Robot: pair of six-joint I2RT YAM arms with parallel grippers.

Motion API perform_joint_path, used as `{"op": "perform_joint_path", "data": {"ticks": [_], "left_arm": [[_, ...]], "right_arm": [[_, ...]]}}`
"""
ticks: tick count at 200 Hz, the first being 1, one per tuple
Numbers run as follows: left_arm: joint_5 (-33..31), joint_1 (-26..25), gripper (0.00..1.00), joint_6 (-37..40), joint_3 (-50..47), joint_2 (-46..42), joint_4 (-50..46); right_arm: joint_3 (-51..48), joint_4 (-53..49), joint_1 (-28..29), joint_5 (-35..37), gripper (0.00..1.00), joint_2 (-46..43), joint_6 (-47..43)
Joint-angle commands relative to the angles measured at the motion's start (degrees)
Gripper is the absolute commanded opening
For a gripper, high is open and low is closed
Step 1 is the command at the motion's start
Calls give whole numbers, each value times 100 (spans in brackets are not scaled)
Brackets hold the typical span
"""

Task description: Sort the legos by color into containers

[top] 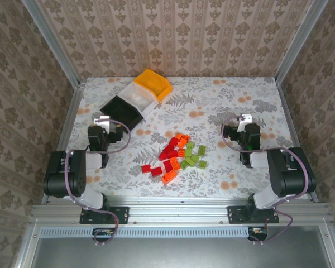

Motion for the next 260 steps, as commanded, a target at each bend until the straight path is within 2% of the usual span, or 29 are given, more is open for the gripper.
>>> {"op": "perform_joint_path", "data": {"ticks": [1,39,87,97,106,140,149,174,186,201,213,219,230,243,250,260], "left_arm": [[55,21,100,65,39,-3,36],[183,114,100,0,57,-6,-30],[-6,79,100,-19,44,-20,3],[-206,18,100,7,92,-78,-94],[-316,-68,100,57,220,-297,-500],[-735,-540,100,170,1508,-1386,-3356],[-1116,-796,100,181,1883,-1677,-3924],[-2296,-1550,100,101,2878,-2069,-4748],[-2848,-1683,100,-570,3347,-2118,-5491],[-2931,-1583,100,-1324,3640,-2117,-6108],[-3353,-1545,100,-2931,3867,-2110,-7053],[-3303,-1496,100,-3634,3893,-2138,-7405],[-2883,-1376,100,-3857,3675,-2229,-7357],[-2761,-1286,100,-4118,3443,-2275,-7377],[-2810,-1261,100,-4333,3488,-2258,-7685],[-3057,-1237,100,-4809,3670,-2177,-8250]], "right_arm": [[59,-12,-25,-106,100,-50,-31],[53,-12,-25,-103,100,-51,-31],[55,-12,-25,-102,100,-49,-31],[53,-12,-25,-102,100,-51,-31],[54,-12,-25,-109,100,-48,-31],[55,-12,-25,-109,100,-51,-31],[55,-12,-25,-108,100,-50,-31],[74,-38,-25,-125,100,-42,-31],[82,-47,-32,-86,100,-42,5],[100,-89,-65,-23,100,-35,60],[140,-141,-69,-32,100,-22,58],[130,-124,-53,-14,100,-31,48],[150,-183,10,196,100,-96,15],[669,-1421,325,1038,100,-450,-82],[1175,-2262,463,1531,100,-575,-44],[1873,-3326,485,1883,100,-609,269]]}}
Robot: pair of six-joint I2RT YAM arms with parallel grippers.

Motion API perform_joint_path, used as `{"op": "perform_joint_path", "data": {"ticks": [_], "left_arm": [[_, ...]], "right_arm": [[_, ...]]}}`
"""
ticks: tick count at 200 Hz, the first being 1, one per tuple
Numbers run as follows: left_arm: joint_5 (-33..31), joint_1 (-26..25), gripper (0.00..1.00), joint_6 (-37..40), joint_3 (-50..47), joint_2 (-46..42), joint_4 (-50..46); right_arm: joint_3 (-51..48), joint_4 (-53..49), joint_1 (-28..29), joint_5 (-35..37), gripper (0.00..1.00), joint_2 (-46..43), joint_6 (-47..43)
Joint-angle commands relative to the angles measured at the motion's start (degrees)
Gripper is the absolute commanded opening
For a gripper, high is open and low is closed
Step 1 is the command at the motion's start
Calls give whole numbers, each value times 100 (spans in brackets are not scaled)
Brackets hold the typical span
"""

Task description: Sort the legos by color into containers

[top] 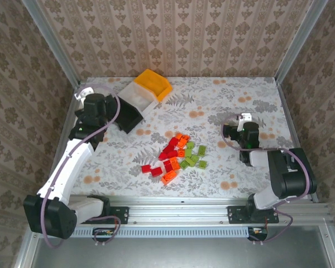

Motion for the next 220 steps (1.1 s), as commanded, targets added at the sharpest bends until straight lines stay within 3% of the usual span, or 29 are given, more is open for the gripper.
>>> {"op": "perform_joint_path", "data": {"ticks": [1,18,33,50,58,66,80,100,126,166,204,220], "left_arm": [[-359,73,100,-1594,98,44,-1508],[-36,332,100,-1974,158,138,-1794],[1179,739,100,-1193,-323,109,-734],[1846,1100,98,-1691,-670,154,-261],[2198,1197,94,-1598,-663,269,-155],[2331,1185,92,-1542,-477,457,-318],[2448,1092,89,-1558,12,885,-837],[2400,968,86,-1739,632,1479,-1474],[2385,882,86,-1856,1009,2032,-1399],[2280,899,73,-2085,1618,3074,-1400],[2100,898,70,-2140,1854,3692,-1323],[2125,903,63,-2040,2005,3945,-1355]], "right_arm": [[1427,-2212,229,1267,100,-423,330],[2676,-4144,185,1587,100,-317,1448],[3389,-5107,-69,889,100,18,2538],[3611,-5390,-614,-789,100,335,3384],[3439,-4984,-839,-1701,86,443,3559],[3217,-4690,-912,-2065,75,472,3752],[3061,-4847,-712,-1828,72,396,3747],[2903,-5144,-140,-1069,75,175,3430],[2706,-5239,299,-804,76,-45,3361],[2537,-5477,510,-670,75,-610,3204],[2231,-5703,519,-596,75,-1357,3029],[2103,-5740,519,-556,74,-1529,2998]]}}
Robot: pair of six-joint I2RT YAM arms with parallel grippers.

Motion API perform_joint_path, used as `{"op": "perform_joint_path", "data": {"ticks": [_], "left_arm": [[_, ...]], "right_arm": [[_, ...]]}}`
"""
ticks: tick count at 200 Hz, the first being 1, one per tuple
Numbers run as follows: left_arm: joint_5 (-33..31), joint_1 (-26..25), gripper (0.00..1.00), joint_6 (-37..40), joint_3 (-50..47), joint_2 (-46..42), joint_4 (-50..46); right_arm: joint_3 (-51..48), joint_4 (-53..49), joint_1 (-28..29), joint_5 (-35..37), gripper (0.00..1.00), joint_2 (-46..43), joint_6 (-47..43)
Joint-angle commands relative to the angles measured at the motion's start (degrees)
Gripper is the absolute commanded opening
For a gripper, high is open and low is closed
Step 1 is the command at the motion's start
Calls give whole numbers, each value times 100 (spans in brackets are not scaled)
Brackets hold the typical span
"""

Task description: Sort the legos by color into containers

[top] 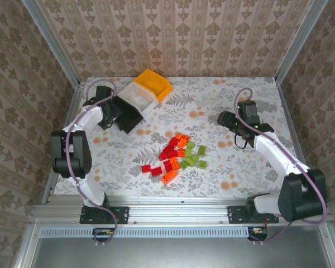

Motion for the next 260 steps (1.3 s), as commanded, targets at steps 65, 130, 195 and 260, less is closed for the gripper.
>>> {"op": "perform_joint_path", "data": {"ticks": [65,130,195,260], "left_arm": [[-500,-2,29,688,239,310,-66],[-517,-89,6,1331,594,429,-232],[-451,-801,0,2592,1452,824,-83],[474,-1293,0,3192,1738,1212,-230]], "right_arm": [[-393,-341,32,226,72,-525,-225],[-445,-234,32,157,71,-445,-221],[-721,-170,45,281,71,-815,-98],[-815,-344,57,137,70,-990,-151]]}}
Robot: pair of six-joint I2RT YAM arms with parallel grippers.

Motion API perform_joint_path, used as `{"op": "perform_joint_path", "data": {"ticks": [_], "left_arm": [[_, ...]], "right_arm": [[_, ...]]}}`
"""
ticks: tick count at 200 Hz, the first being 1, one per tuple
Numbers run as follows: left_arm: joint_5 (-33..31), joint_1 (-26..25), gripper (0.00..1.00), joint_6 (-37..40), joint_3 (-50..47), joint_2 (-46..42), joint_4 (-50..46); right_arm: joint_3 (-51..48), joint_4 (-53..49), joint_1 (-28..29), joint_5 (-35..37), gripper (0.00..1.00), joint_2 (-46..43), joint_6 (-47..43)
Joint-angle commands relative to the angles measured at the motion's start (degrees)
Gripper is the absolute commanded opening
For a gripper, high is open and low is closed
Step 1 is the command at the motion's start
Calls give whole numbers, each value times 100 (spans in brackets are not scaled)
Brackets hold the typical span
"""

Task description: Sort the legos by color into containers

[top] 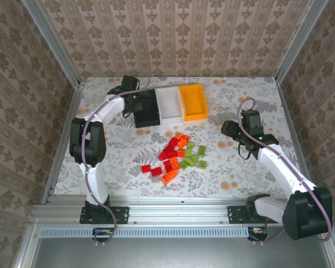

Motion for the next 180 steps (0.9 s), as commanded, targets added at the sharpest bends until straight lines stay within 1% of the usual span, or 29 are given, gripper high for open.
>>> {"op": "perform_joint_path", "data": {"ticks": [1,21,41,62,86,100,119,129,139,155,160,176,180], "left_arm": [[385,-64,0,462,37,27,-75],[497,-118,0,507,-232,-42,57],[548,-116,0,558,-358,-31,148],[718,-114,0,814,-140,195,55],[786,-104,5,1059,72,458,-76],[776,-105,10,1119,52,476,-67],[772,-82,20,1036,-53,368,-21],[785,-79,27,962,-113,276,-21],[764,-75,28,888,-168,181,-24],[754,-40,43,685,-283,6,-38],[741,-31,46,609,-321,-56,-58],[780,12,51,399,-563,-346,-26],[780,22,52,322,-644,-441,-25]], "right_arm": [[-131,-137,53,-19,70,-169,2],[-196,-169,144,-129,69,-152,41],[-274,-148,394,-197,68,-101,148],[-311,-135,852,-68,68,55,279],[-352,12,1454,270,68,346,526],[-382,168,1802,522,69,506,628],[-323,228,2087,794,69,794,792],[-320,290,2165,870,70,909,875],[-320,340,2206,960,70,993,911],[-283,410,2220,999,69,1163,921],[-262,409,2220,1002,69,1230,917],[-194,433,2229,988,65,1404,917],[-176,445,2229,969,65,1581,917]]}}
